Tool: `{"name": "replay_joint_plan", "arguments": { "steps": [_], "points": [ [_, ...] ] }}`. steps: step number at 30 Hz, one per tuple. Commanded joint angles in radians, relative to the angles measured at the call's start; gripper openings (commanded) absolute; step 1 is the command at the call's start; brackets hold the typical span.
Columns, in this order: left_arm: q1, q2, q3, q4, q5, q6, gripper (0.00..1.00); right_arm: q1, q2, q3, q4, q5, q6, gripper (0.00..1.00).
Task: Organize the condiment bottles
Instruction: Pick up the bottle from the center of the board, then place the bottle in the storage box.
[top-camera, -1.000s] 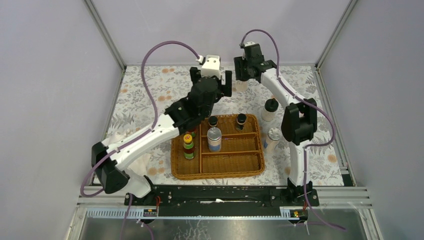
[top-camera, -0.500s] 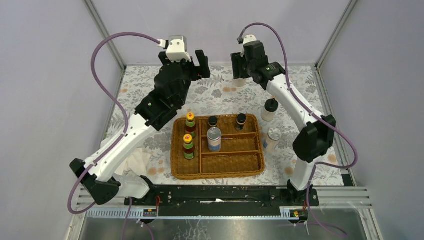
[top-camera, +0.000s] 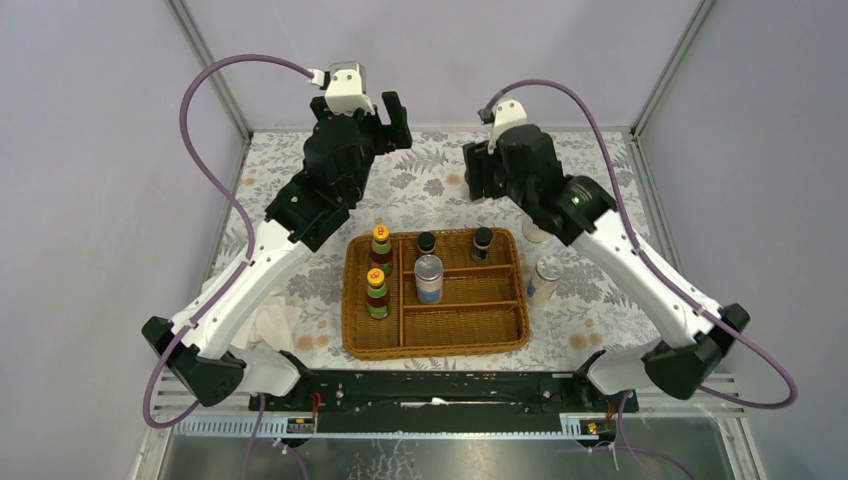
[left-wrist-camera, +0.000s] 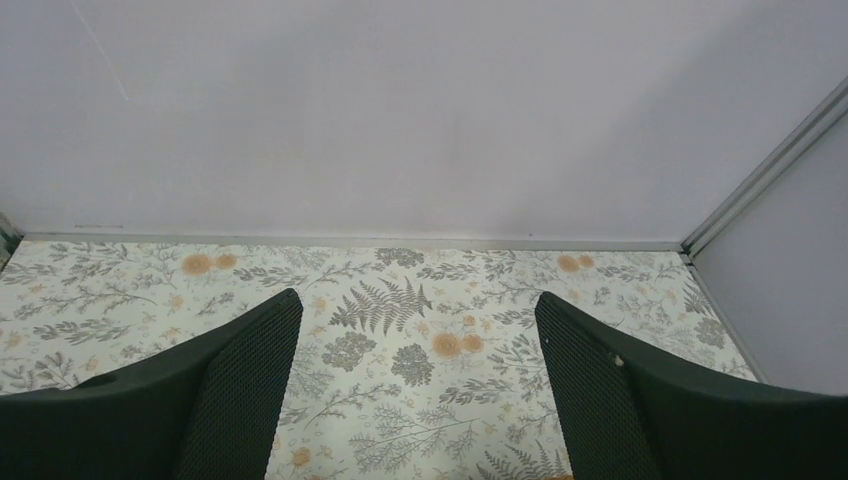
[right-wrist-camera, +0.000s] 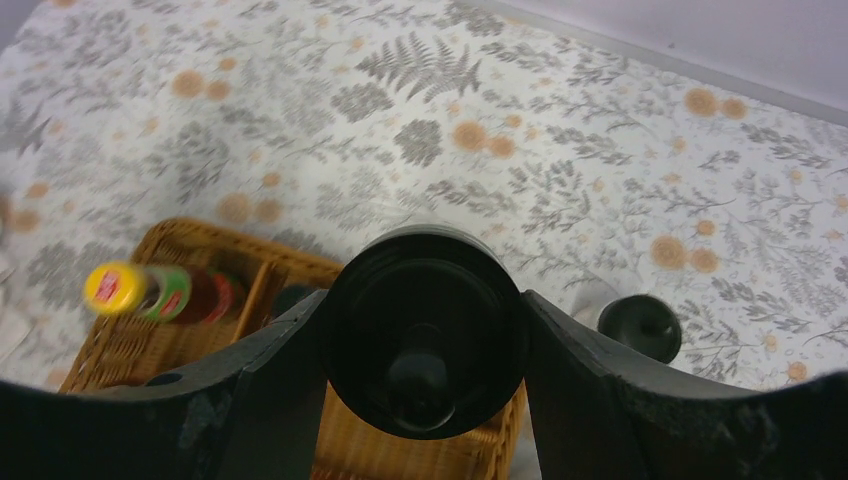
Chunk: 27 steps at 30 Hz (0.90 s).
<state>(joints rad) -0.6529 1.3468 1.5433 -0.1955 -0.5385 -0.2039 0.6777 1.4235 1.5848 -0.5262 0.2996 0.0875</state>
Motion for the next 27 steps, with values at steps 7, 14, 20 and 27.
{"name": "replay_joint_plan", "arguments": {
  "steps": [7, 14, 20, 27],
  "points": [
    [0.047, -0.008, -0.008, 0.014, 0.064, 0.032, 0.92, 0.224, -0.255, -0.153, -0.054, 0.095, 0.067, 0.00],
    [0.062, -0.051, -0.049, 0.025, 0.096, 0.047, 0.93, 0.356, -0.333, -0.258, -0.099, 0.134, 0.091, 0.00],
    [0.064, -0.063, -0.053, 0.006, 0.101, 0.052, 0.93, 0.446, -0.382, -0.306, -0.143, 0.160, 0.127, 0.00],
    [0.064, -0.069, -0.061, -0.004, 0.101, 0.053, 0.93, 0.510, -0.432, -0.370, -0.170, 0.135, 0.170, 0.00]
  ]
}}
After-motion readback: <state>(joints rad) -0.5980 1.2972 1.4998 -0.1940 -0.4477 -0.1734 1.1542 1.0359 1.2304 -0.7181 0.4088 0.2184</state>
